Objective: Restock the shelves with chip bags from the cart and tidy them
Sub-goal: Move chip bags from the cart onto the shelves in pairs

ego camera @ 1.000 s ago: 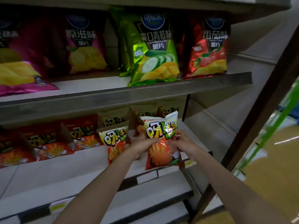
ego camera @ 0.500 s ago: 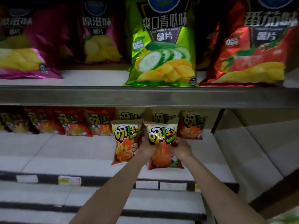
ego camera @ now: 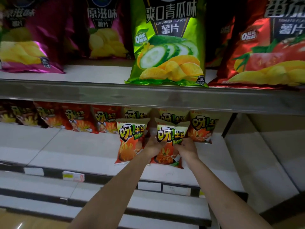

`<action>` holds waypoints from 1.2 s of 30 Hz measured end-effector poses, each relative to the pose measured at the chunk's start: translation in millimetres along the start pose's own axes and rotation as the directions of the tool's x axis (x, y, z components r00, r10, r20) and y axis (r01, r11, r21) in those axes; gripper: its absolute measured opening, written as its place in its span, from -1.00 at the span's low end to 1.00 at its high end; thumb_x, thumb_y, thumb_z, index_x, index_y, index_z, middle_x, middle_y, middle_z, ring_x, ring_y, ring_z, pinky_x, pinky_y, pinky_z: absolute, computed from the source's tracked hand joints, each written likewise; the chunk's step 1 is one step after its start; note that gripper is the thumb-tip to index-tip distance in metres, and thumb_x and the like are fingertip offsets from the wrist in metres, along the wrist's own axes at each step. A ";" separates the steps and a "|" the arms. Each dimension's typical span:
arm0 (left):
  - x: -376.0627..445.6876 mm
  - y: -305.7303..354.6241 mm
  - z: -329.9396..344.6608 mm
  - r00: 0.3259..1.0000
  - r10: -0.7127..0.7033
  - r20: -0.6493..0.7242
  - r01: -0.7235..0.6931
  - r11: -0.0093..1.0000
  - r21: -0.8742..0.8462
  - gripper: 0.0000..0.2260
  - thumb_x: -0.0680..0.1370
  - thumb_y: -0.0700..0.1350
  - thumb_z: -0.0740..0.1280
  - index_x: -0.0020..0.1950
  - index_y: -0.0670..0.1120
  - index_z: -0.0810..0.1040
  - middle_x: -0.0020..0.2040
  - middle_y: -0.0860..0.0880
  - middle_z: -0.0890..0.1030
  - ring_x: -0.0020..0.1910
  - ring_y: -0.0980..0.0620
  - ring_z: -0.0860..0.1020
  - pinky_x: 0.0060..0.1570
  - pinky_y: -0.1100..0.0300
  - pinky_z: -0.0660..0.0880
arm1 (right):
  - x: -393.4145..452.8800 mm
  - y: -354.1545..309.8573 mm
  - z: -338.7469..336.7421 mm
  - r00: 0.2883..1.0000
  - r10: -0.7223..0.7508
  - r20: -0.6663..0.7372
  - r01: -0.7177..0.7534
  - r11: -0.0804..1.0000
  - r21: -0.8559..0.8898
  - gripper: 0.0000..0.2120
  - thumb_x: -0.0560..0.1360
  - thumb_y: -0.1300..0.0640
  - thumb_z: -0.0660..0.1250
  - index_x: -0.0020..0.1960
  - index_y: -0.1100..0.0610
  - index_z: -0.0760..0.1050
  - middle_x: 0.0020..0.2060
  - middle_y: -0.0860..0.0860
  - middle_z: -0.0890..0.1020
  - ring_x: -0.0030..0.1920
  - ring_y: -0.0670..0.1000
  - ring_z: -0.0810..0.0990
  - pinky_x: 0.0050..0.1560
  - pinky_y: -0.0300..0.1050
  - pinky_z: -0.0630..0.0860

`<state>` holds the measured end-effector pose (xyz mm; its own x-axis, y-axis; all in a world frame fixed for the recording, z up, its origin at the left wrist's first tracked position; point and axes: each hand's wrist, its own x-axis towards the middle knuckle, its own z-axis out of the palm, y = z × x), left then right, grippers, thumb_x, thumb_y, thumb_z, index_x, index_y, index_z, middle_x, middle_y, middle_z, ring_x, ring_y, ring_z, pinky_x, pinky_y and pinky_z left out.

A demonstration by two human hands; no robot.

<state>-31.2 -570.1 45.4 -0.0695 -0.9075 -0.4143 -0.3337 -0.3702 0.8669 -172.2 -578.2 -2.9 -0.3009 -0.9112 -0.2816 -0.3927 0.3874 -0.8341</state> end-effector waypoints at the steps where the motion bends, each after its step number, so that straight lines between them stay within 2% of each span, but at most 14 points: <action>1: -2.8 0.6 -3.6 1.000 0.001 0.001 -0.001 1.000 0.001 -0.75 0.64 -0.08 0.22 0.31 -0.10 0.37 0.21 -0.04 0.49 0.19 -0.03 0.47 0.08 0.26 0.37 | -3.3 -4.4 0.9 1.000 -0.008 -0.014 0.008 1.000 -0.005 -0.53 0.30 -0.02 0.35 0.12 0.23 0.50 0.10 0.18 0.59 0.07 0.15 0.58 -0.09 -0.12 0.44; 2: -4.5 0.2 -8.1 1.000 0.006 -0.003 -0.006 1.000 -0.012 -0.80 0.64 -0.08 0.23 0.22 -0.14 0.43 0.12 -0.09 0.55 0.09 -0.02 0.52 0.09 0.19 0.44 | -9.5 -12.5 1.9 0.999 -0.021 -0.043 0.021 1.000 -0.001 -0.54 0.36 0.02 0.37 0.17 0.24 0.47 0.16 0.15 0.54 0.10 0.15 0.56 -0.08 -0.14 0.41; 4: -9.9 -1.0 -20.1 1.000 0.026 -0.011 -0.027 0.996 -0.088 -0.99 0.62 -0.15 0.25 0.01 -0.06 0.43 -0.17 -0.10 0.52 -0.20 0.00 0.51 -0.16 0.19 0.47 | -28.0 -34.7 3.4 0.996 -0.041 -0.081 0.040 0.999 -0.003 -0.66 0.48 0.14 0.37 0.21 0.22 0.42 0.16 0.10 0.49 0.14 0.14 0.52 -0.04 -0.17 0.39; 5: -13.3 -0.6 -27.4 0.999 0.044 -0.017 -0.046 0.991 -0.123 -0.90 0.61 -0.20 0.25 -0.04 -0.03 0.37 -0.26 -0.09 0.46 -0.31 0.01 0.46 -0.32 0.24 0.43 | -32.0 -42.4 7.1 0.994 -0.064 -0.088 0.064 0.998 0.001 -0.72 0.50 0.18 0.35 0.18 0.19 0.43 0.14 0.10 0.50 0.14 0.14 0.52 -0.02 -0.15 0.40; 7: -23.6 2.6 -47.8 0.995 0.075 -0.064 -0.085 0.982 -0.169 -0.87 0.61 -0.26 0.24 -0.06 -0.05 0.37 -0.30 -0.07 0.45 -0.37 0.03 0.43 -0.45 0.28 0.35 | -42.7 -58.9 17.9 0.992 -0.114 -0.061 0.116 0.993 0.016 -0.83 0.50 0.21 0.34 0.05 0.13 0.42 0.10 0.10 0.56 0.11 0.13 0.54 0.02 -0.09 0.44; 10: -43.2 4.5 -85.1 0.983 0.107 -0.149 -0.135 0.971 -0.196 -0.90 0.59 -0.31 0.23 -0.04 -0.14 0.46 -0.25 -0.09 0.50 -0.32 0.00 0.48 -0.46 0.29 0.39 | -59.2 -84.2 42.4 0.978 -0.207 0.003 0.207 0.978 0.023 -0.86 0.51 0.21 0.34 -0.02 0.09 0.39 0.03 0.06 0.57 0.05 0.08 0.53 0.02 -0.10 0.44; 12: -54.7 0.3 -115.6 0.974 0.135 -0.184 -0.168 0.970 -0.177 -0.82 0.57 -0.37 0.21 -0.14 -0.15 0.50 -0.20 -0.12 0.52 -0.24 -0.05 0.52 -0.43 0.31 0.44 | -73.5 -102.6 62.6 0.968 -0.247 0.046 0.246 0.969 0.025 -0.84 0.52 0.19 0.33 0.02 0.08 0.37 -0.03 0.06 0.56 0.01 0.09 0.55 -0.01 -0.06 0.48; 14: -65.2 -6.7 -147.2 0.960 0.150 -0.234 -0.192 0.967 -0.166 -0.83 0.57 -0.36 0.20 -0.12 -0.16 0.52 -0.16 -0.15 0.54 -0.24 -0.02 0.54 -0.36 0.30 0.45 | -91.5 -122.4 84.3 0.963 -0.253 0.089 0.252 0.967 0.027 -0.80 0.51 0.15 0.34 0.07 0.09 0.35 -0.11 0.08 0.57 -0.08 0.12 0.59 -0.10 -0.01 0.49; 17: -84.6 -20.4 -194.5 0.930 0.147 -0.336 -0.211 0.964 -0.164 -0.90 0.60 -0.28 0.21 0.03 -0.21 0.50 -0.07 -0.13 0.57 -0.25 0.07 0.56 -0.25 0.26 0.45 | -121.2 -153.6 119.2 0.937 -0.310 0.162 0.311 0.950 0.019 -0.79 0.51 0.16 0.34 0.07 0.11 0.35 -0.17 0.12 0.57 -0.32 0.03 0.54 -0.33 -0.13 0.41; 19: -99.8 -31.8 -226.4 0.903 0.142 -0.405 -0.224 0.961 -0.162 -0.90 0.60 -0.26 0.22 -0.07 -0.18 0.51 -0.08 -0.14 0.58 -0.24 0.04 0.55 -0.22 0.24 0.46 | -141.0 -175.6 144.9 0.908 -0.367 0.204 0.365 0.930 0.046 -0.80 0.53 0.15 0.33 0.06 0.13 0.34 -0.19 0.10 0.56 -0.41 -0.03 0.49 -0.44 -0.20 0.34; 21: -119.3 -43.1 -259.3 0.875 0.123 -0.468 -0.228 0.958 -0.174 -0.84 0.60 -0.27 0.20 -0.14 -0.13 0.50 -0.06 -0.15 0.59 -0.17 -0.03 0.57 -0.15 0.20 0.50 | -162.7 -196.8 172.8 0.880 -0.399 0.258 0.399 0.915 0.057 -0.81 0.55 0.12 0.32 0.05 0.14 0.33 -0.25 0.03 0.53 -0.42 -0.05 0.50 -0.43 -0.21 0.36; 25: -159.4 -72.4 -328.6 0.824 0.083 -0.560 -0.233 0.952 -0.201 -0.87 0.62 -0.25 0.17 0.01 -0.20 0.50 0.01 -0.14 0.58 -0.07 -0.07 0.58 0.01 0.10 0.53 | -215.8 -233.3 236.9 0.819 -0.432 0.377 0.430 0.898 0.093 -0.81 0.55 0.12 0.29 0.09 0.16 0.33 -0.16 0.07 0.56 -0.38 -0.06 0.52 -0.43 -0.24 0.37; 29: -201.9 -109.2 -398.9 0.768 0.048 -0.639 -0.241 0.945 -0.219 -0.81 0.61 -0.24 0.15 0.12 -0.24 0.51 -0.01 -0.14 0.59 -0.05 -0.06 0.60 -0.04 0.15 0.53 | -273.6 -262.8 309.1 0.747 -0.458 0.481 0.462 0.879 0.119 -0.84 0.55 0.19 0.26 0.06 0.14 0.30 -0.14 0.09 0.55 -0.38 -0.07 0.51 -0.43 -0.25 0.36; 36: -275.0 -183.9 -514.6 0.661 -0.028 -0.750 -0.244 0.937 -0.250 -0.88 0.60 -0.21 0.23 0.07 -0.21 0.52 -0.08 -0.12 0.62 -0.13 0.00 0.59 -0.20 0.26 0.53 | -371.3 -304.5 428.2 0.614 -0.495 0.615 0.497 0.848 0.186 -0.81 0.50 0.20 0.28 0.07 0.17 0.33 -0.21 0.10 0.56 -0.33 0.01 0.51 -0.35 -0.18 0.43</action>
<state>533.1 -354.7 142.5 0.6687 -0.7381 -0.0900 -0.0607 -0.1748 0.9827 431.2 -418.0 152.5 0.5439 -0.8375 -0.0518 -0.3212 -0.1508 -0.9349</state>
